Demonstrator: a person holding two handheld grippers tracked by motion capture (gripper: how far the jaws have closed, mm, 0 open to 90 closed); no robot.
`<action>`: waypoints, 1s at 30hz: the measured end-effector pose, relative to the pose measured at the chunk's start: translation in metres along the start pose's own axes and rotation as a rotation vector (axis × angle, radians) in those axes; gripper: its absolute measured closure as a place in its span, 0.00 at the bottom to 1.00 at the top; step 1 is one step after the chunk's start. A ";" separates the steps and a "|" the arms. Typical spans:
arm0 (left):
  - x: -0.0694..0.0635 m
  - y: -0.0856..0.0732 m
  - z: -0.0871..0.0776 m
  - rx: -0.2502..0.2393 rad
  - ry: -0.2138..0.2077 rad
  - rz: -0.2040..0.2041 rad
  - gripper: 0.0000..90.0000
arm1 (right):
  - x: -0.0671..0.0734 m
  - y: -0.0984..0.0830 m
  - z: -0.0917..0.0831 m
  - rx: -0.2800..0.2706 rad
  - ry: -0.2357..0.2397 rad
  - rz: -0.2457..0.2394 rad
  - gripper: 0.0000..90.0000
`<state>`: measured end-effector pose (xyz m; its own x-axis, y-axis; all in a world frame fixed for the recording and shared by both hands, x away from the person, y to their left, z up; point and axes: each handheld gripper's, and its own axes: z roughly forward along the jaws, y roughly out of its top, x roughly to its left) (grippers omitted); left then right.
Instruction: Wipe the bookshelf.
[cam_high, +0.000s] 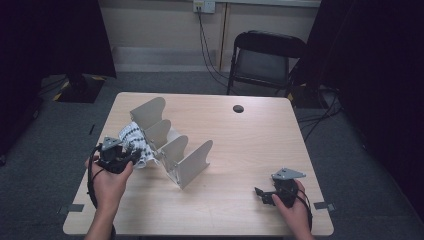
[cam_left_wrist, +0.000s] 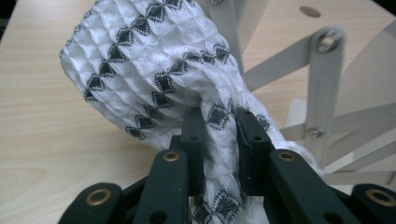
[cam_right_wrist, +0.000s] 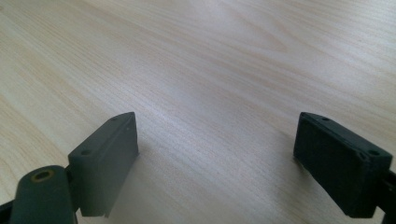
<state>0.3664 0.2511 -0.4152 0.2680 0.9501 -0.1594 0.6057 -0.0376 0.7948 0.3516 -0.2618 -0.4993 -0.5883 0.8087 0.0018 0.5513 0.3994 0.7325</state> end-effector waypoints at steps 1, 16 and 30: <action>0.000 -0.002 0.002 0.007 -0.002 -0.005 0.84 | 0.000 0.000 0.000 0.000 0.000 0.000 0.14; 0.002 -0.038 0.038 0.135 0.002 -0.031 0.84 | 0.000 0.000 0.000 0.000 0.000 0.000 0.15; 0.006 -0.032 0.020 0.128 0.014 -0.021 0.84 | 0.000 0.000 0.000 0.000 0.000 0.000 0.15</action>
<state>0.3635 0.2518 -0.4531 0.2441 0.9553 -0.1666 0.7023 -0.0557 0.7097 0.3516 -0.2618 -0.4993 -0.5882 0.8087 0.0021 0.5514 0.3992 0.7326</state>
